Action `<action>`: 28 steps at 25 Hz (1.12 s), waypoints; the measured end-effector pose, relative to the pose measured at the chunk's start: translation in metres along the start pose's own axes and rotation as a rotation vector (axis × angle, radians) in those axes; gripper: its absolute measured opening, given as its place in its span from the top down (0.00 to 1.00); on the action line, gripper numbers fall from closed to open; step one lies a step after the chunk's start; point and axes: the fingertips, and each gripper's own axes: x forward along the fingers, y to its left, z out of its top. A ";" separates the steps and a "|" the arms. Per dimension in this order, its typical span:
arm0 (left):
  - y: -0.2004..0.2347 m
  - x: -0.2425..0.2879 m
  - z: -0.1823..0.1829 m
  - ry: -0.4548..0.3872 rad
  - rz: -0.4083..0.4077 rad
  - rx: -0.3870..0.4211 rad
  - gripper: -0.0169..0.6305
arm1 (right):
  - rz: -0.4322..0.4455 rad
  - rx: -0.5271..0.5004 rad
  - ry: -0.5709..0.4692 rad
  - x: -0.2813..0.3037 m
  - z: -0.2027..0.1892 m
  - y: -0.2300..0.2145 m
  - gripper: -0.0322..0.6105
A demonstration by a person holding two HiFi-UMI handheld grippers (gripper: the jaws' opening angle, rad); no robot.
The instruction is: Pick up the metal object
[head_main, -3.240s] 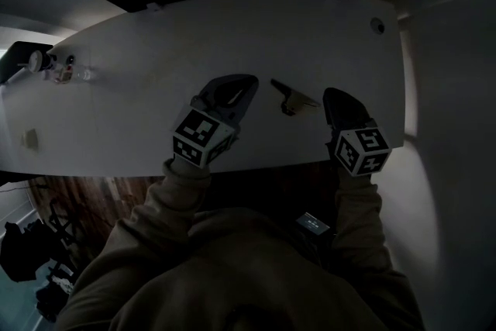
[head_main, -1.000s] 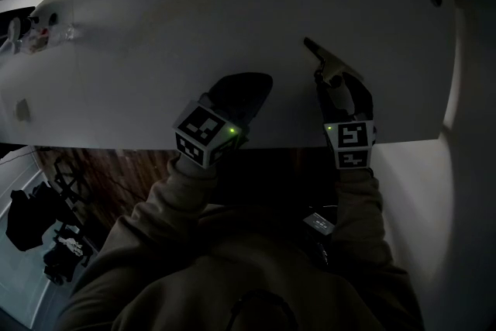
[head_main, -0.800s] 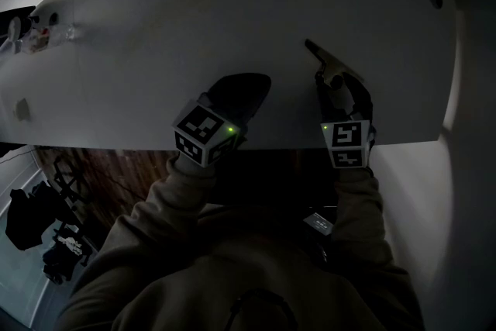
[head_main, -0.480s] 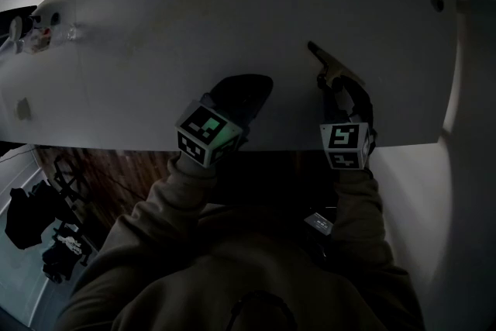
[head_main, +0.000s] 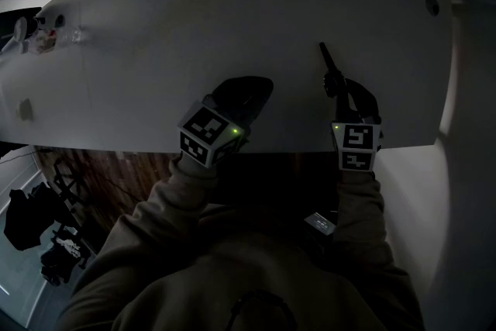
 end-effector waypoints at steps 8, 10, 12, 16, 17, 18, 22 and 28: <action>0.005 -0.004 0.013 -0.012 0.049 0.013 0.97 | 0.018 0.073 -0.019 -0.007 0.008 -0.003 0.91; 0.005 -0.006 0.016 -0.014 0.062 0.015 0.97 | 0.023 0.084 -0.024 -0.010 0.011 -0.003 0.91; 0.004 -0.008 0.020 -0.019 0.067 0.015 0.97 | 0.028 0.101 -0.029 -0.012 0.013 -0.004 0.91; 0.006 -0.014 0.032 -0.032 0.082 0.020 0.97 | 0.043 0.158 -0.046 -0.017 0.020 -0.007 0.91; 0.007 -0.016 0.034 -0.036 0.087 0.022 0.97 | 0.049 0.177 -0.055 -0.019 0.023 -0.007 0.91; 0.007 -0.018 0.037 -0.038 0.093 0.025 0.97 | 0.055 0.200 -0.063 -0.021 0.025 -0.008 0.91; 0.007 -0.022 0.046 -0.037 0.118 0.024 0.97 | 0.071 0.284 -0.092 -0.027 0.034 -0.015 0.91; 0.009 -0.026 0.055 -0.020 0.156 0.035 0.97 | 0.063 0.254 -0.106 -0.036 0.046 -0.020 0.91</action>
